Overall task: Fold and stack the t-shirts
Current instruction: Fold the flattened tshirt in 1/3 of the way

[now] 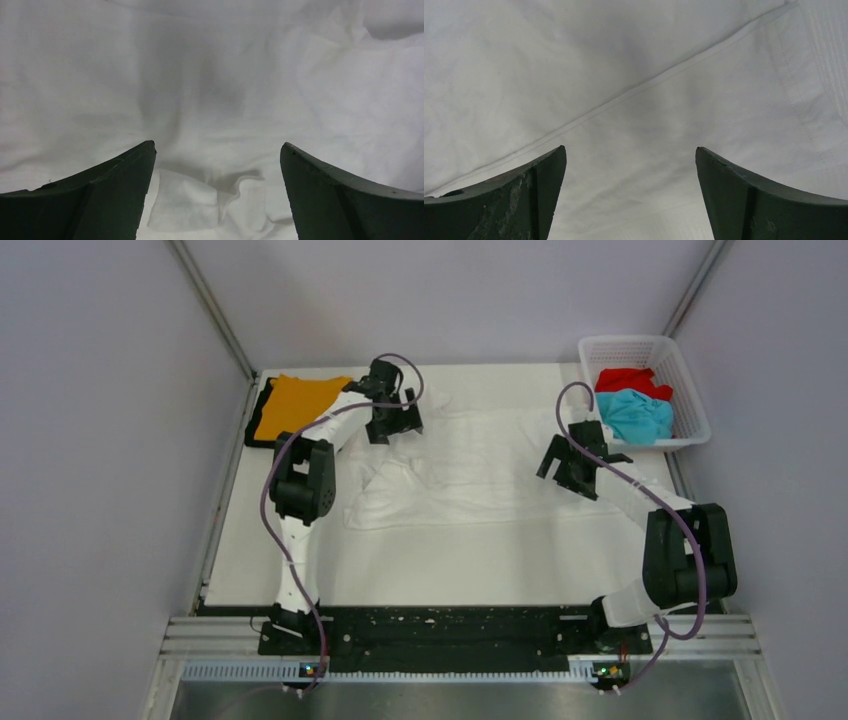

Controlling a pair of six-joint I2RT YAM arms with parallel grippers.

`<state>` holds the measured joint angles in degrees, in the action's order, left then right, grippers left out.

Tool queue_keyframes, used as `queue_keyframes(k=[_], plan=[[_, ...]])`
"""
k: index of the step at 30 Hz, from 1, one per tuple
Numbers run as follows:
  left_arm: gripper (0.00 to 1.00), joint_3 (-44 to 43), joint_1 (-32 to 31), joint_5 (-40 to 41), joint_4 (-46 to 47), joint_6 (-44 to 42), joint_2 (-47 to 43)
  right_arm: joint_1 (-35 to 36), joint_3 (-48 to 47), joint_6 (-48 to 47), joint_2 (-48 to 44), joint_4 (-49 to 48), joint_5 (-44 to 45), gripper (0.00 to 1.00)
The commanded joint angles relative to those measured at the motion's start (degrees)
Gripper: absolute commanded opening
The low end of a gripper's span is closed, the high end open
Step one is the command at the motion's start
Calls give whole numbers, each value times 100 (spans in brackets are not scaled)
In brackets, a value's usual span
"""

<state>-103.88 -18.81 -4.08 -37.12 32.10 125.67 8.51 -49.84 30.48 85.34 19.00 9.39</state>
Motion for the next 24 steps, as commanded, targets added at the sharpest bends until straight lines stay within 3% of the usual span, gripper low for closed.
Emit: queue_keyframes(k=[1, 7, 12, 16, 20, 24], plan=[[99, -673, 204, 154, -378, -105, 124, 29, -57, -134, -211, -56, 17, 99], [99, -124, 194, 55, -371, 215, -671, 34, 139, -243, -288, -247, -309, 99], [99, 1356, 119, 360, 41, 435, -2005, 41, 403, -443, -250, -778, -722, 99], [99, 2687, -113, 113, 615, 679, -2821, 45, 420, -607, 0, -1123, -710, 99], [99, 3501, -289, -429, 1241, 949, -2823, 45, 386, -487, 316, -1107, -733, 99], [99, 3963, -299, -31, 1161, 1094, -2588, 45, 710, -199, 202, -790, -377, 99]])
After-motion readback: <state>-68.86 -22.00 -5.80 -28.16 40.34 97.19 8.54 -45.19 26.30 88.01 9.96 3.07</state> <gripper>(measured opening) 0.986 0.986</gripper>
